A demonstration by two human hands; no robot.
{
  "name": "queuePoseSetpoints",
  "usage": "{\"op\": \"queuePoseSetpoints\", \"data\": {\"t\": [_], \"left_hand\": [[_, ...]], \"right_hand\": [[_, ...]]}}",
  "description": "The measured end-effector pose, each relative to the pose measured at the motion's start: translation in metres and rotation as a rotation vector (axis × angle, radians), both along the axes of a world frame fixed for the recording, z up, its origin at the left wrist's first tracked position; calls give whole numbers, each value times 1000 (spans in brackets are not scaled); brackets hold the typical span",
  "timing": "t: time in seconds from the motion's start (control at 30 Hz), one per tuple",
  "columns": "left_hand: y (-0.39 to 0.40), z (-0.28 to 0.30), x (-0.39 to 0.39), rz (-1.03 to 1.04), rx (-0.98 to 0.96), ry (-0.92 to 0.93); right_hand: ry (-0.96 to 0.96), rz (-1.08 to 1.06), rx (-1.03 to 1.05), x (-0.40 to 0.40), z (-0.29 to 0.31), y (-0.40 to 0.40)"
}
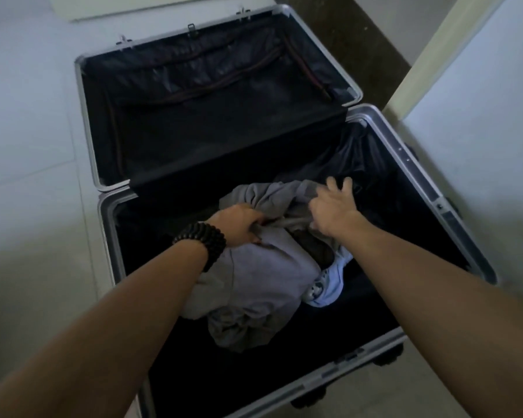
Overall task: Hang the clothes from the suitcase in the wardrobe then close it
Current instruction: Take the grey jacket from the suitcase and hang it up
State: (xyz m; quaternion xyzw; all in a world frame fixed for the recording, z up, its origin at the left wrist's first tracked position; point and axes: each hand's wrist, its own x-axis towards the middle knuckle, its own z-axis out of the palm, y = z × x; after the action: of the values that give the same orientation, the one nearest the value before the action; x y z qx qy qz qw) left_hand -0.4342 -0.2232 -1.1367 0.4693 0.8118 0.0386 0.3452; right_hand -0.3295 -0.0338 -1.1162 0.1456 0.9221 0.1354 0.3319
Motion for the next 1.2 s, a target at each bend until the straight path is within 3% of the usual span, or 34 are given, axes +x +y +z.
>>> {"op": "queuePoseSetpoints", "data": {"t": [0.13, 0.27, 0.43, 0.57, 0.63, 0.73, 0.83, 0.93, 1.07, 1.2], "left_hand": [[-43, 97, -9, -49, -39, 124], [-51, 232, 0, 16, 68, 200], [-21, 472, 10, -3, 218, 369], [-2, 620, 26, 165, 411, 355], [6, 722, 43, 171, 543, 297], [8, 824, 61, 83, 659, 264], [3, 928, 84, -5, 735, 251], [3, 1020, 114, -131, 767, 246], [6, 1124, 171, -289, 881, 268], [8, 1194, 234, -518, 907, 333]], "right_hand": [[166, -146, -91, 29, 91, 23], [397, -269, -215, 57, 209, 21], [571, -419, -315, 88, 439, 18], [792, -578, -328, 107, 586, 14], [881, -663, -265, 128, 693, 7], [945, -699, -290, 154, 802, -8], [962, -759, -177, 201, 906, -23], [1097, -848, -83, 265, 1004, -47], [1112, -877, 114, 349, 1111, -80], [1300, -930, 157, 427, 1174, -98]]}}
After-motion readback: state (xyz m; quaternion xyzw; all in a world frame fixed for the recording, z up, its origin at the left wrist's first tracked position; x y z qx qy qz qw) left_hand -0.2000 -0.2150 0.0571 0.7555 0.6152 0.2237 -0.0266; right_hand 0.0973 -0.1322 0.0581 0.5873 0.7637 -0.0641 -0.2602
